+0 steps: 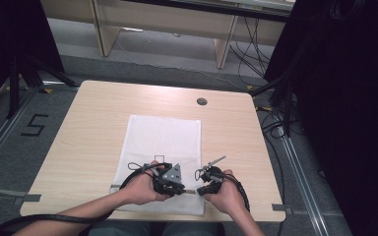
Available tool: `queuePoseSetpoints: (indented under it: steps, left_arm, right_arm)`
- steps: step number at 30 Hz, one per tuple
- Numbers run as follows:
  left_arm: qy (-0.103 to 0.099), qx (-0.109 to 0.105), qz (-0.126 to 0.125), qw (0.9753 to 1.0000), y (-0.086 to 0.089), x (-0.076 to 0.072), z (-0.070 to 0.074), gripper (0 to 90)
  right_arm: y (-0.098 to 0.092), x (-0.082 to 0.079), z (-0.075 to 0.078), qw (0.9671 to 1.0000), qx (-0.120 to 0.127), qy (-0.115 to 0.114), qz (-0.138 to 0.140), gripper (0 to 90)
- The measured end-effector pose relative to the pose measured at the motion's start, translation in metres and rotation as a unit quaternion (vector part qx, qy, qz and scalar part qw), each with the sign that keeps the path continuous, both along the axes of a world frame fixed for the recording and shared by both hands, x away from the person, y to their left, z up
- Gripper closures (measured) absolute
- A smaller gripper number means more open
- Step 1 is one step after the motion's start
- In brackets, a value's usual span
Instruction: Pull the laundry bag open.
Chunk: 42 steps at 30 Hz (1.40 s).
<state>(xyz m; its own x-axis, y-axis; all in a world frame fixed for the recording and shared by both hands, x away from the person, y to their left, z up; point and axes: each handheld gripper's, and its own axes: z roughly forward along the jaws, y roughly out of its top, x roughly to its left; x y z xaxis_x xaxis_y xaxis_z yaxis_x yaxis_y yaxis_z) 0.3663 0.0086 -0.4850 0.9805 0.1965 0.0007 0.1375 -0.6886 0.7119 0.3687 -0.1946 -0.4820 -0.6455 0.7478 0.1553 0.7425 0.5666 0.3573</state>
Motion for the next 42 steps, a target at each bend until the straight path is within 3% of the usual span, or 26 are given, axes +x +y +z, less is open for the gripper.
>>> queuePoseSetpoints:
  steps: [17, 31, 34, 35, 40, 42]
  left_arm:
    - [-0.002, 0.002, 0.001, 1.0000, 0.003, -0.001, 0.002, 81.7]
    - [0.000, 0.000, 0.002, 1.0000, 0.006, -0.001, 0.003, 81.6]
    - [-0.008, 0.005, -0.003, 1.0000, 0.007, -0.001, 0.003, 81.7]
    - [-0.001, 0.000, 0.002, 1.0000, 0.008, -0.001, 0.003, 81.7]
    - [-0.008, 0.004, -0.001, 1.0000, 0.011, 0.000, 0.004, 81.7]
    - [0.000, 0.001, 0.003, 1.0000, 0.011, -0.001, 0.004, 81.7]
  right_arm:
    - [0.001, -0.002, 0.000, 0.9999, 0.003, 0.010, -0.014, 90.0]
    - [0.000, -0.001, 0.000, 1.0000, 0.001, 0.003, -0.006, 90.0]
    - [0.000, -0.001, 0.000, 1.0000, 0.000, 0.005, -0.008, 90.0]
    - [0.000, -0.001, 0.000, 1.0000, 0.001, 0.004, -0.006, 90.0]
    - [0.001, -0.001, 0.000, 0.9999, 0.003, 0.008, -0.011, 90.0]
    - [0.000, -0.001, 0.000, 1.0000, 0.000, 0.004, -0.005, 90.0]
